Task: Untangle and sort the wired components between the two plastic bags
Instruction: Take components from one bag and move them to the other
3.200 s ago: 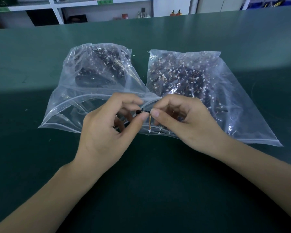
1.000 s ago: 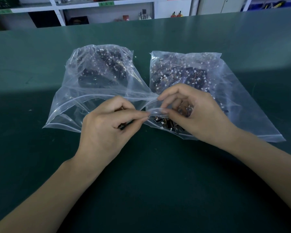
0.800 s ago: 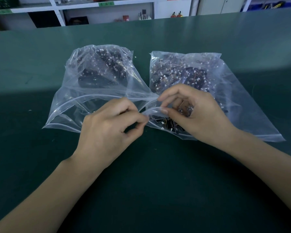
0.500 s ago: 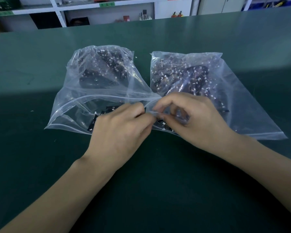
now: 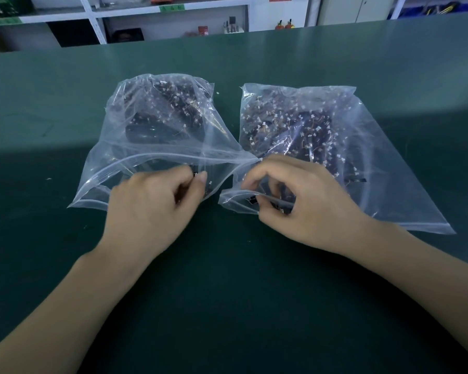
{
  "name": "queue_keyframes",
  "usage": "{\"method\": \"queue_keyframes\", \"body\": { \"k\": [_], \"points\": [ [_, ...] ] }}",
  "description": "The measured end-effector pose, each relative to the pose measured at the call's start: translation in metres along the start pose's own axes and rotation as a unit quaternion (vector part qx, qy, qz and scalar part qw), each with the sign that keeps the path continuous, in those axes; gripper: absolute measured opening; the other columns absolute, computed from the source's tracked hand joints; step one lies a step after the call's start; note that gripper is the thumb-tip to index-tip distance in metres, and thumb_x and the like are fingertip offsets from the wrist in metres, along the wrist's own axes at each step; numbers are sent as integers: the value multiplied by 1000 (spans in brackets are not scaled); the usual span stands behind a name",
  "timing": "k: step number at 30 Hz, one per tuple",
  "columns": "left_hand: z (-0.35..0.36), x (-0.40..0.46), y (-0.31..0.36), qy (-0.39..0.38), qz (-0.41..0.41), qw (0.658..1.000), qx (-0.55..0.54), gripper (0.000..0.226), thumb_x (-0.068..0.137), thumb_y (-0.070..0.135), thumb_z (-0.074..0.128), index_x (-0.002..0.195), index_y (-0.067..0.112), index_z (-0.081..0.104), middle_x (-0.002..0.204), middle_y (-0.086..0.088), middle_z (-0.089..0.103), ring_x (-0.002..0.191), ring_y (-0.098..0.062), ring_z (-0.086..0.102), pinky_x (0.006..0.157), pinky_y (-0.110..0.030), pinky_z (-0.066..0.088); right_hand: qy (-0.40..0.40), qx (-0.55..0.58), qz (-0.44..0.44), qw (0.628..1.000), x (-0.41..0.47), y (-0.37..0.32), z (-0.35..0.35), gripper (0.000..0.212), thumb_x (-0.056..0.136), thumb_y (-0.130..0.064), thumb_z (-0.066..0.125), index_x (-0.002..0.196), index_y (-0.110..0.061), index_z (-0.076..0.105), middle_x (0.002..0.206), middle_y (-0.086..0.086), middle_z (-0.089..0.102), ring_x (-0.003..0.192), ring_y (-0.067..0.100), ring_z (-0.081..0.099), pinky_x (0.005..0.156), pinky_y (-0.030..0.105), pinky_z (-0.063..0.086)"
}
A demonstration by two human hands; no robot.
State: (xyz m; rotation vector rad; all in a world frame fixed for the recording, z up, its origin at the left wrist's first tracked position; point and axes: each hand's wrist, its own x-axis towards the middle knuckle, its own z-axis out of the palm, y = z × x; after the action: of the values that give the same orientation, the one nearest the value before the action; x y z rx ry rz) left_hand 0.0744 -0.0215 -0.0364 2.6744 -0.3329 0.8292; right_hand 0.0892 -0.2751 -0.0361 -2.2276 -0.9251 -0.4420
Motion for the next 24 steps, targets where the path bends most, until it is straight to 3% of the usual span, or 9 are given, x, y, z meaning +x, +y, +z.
{"method": "queue_keyframes", "body": {
  "k": [4,8,13,17,21,24],
  "points": [
    [-2,4,-8,-1,-30,999,21,37,93,53,71,76,29,50,57,14,44,56,-3,45,53,-24,28,-7,-17,-10,1000,-1,-2,2,27,84,-14,74,106,-27,69,97,-24,58,71,11,58,63,25,49],
    [-4,4,-10,-30,-36,998,37,28,89,64,70,86,38,61,70,21,52,68,-9,50,58,-27,31,-2,-26,2,1000,-1,1,1,24,87,-18,74,108,-28,69,96,-25,57,72,5,59,67,16,42],
    [-3,3,-16,-56,-48,996,51,19,89,55,73,84,39,65,75,22,55,72,-11,53,62,-28,35,2,-26,9,1000,-1,3,2,22,90,-19,74,108,-29,69,97,-24,59,73,5,60,68,13,41],
    [-4,4,-16,-20,-30,999,37,16,89,42,80,79,35,69,73,18,60,67,-9,52,54,-21,32,6,-23,9,1000,-2,3,3,19,91,-19,75,108,-27,69,97,-23,59,73,3,60,68,13,41],
    [-3,5,-14,33,26,998,-40,13,95,41,79,84,34,76,77,15,60,67,-7,54,55,-32,46,17,-6,16,1000,-1,3,4,15,94,-22,73,108,-27,69,97,-22,63,72,12,61,68,18,44],
    [-1,2,-2,83,57,986,-134,11,98,33,78,90,26,81,79,13,64,66,-11,58,57,-30,47,26,16,31,999,-1,3,4,9,99,-24,69,108,-26,70,96,-24,63,72,16,63,67,23,49]
  ]
}}
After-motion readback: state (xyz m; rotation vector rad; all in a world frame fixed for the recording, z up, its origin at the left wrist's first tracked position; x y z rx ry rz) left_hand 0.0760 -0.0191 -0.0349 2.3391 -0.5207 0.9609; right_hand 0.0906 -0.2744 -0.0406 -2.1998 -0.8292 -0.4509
